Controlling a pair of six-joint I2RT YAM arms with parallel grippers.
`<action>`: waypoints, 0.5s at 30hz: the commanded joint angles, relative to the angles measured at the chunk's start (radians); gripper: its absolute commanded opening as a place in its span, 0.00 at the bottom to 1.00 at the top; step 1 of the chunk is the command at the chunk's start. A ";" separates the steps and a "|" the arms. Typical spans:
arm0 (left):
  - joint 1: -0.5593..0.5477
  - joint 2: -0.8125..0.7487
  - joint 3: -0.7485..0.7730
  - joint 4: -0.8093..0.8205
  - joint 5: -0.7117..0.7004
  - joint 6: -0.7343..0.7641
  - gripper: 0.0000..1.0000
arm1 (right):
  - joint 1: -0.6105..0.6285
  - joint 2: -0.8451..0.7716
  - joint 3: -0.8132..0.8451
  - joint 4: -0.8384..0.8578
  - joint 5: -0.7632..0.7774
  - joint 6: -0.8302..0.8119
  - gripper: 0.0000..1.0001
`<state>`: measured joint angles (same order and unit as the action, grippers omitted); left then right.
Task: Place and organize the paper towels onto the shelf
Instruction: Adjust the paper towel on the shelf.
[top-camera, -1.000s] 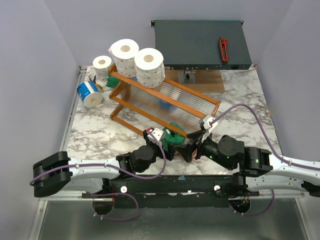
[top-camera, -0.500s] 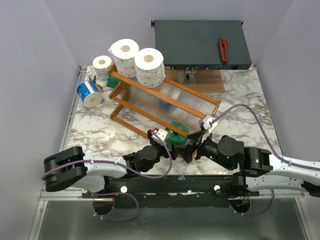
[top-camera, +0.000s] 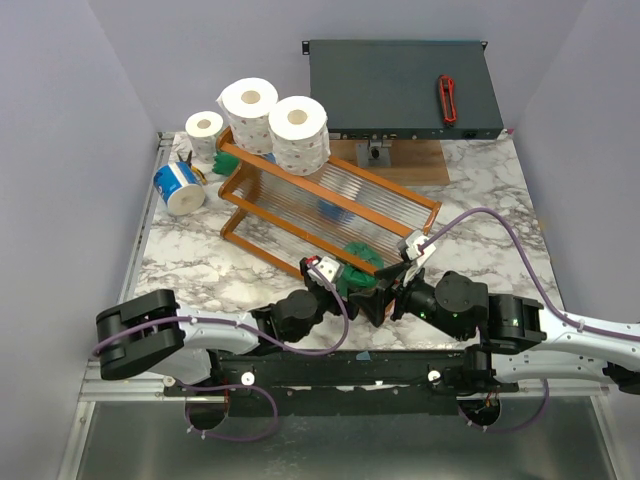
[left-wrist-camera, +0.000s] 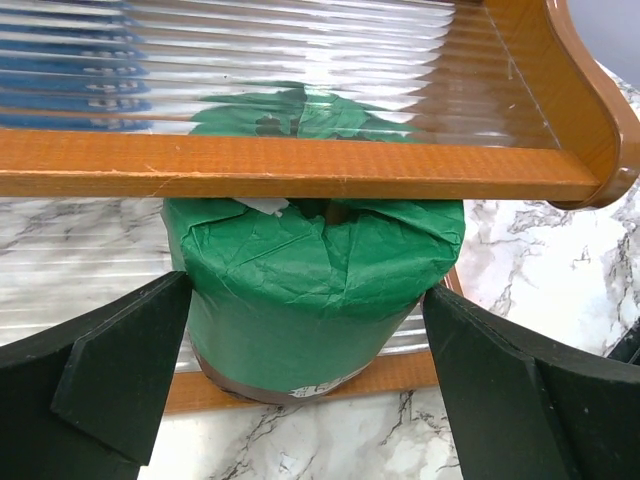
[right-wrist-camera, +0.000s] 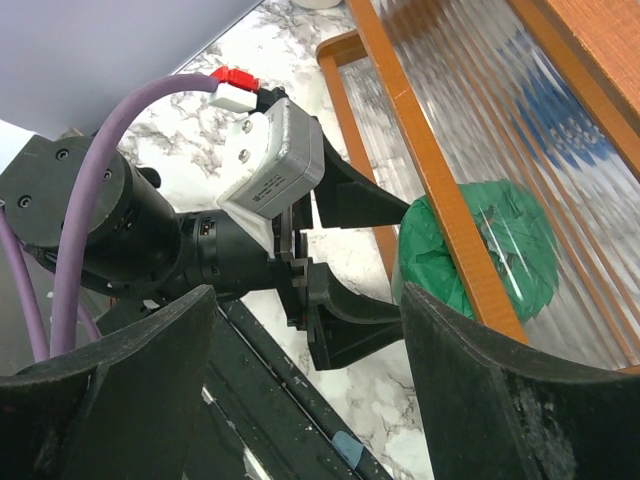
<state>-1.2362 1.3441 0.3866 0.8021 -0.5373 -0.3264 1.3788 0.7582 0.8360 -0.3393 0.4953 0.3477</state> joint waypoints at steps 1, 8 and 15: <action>0.007 -0.017 -0.022 0.048 0.061 -0.003 0.98 | -0.002 -0.007 -0.014 -0.006 -0.007 0.004 0.77; 0.009 0.080 0.025 0.088 0.133 -0.010 0.98 | -0.002 -0.006 -0.012 -0.010 -0.011 0.012 0.77; 0.014 0.135 0.076 0.088 0.126 0.016 0.98 | -0.002 -0.011 0.002 -0.043 -0.008 0.026 0.77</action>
<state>-1.2270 1.4525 0.4236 0.8520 -0.4473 -0.3210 1.3788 0.7582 0.8341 -0.3492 0.4950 0.3565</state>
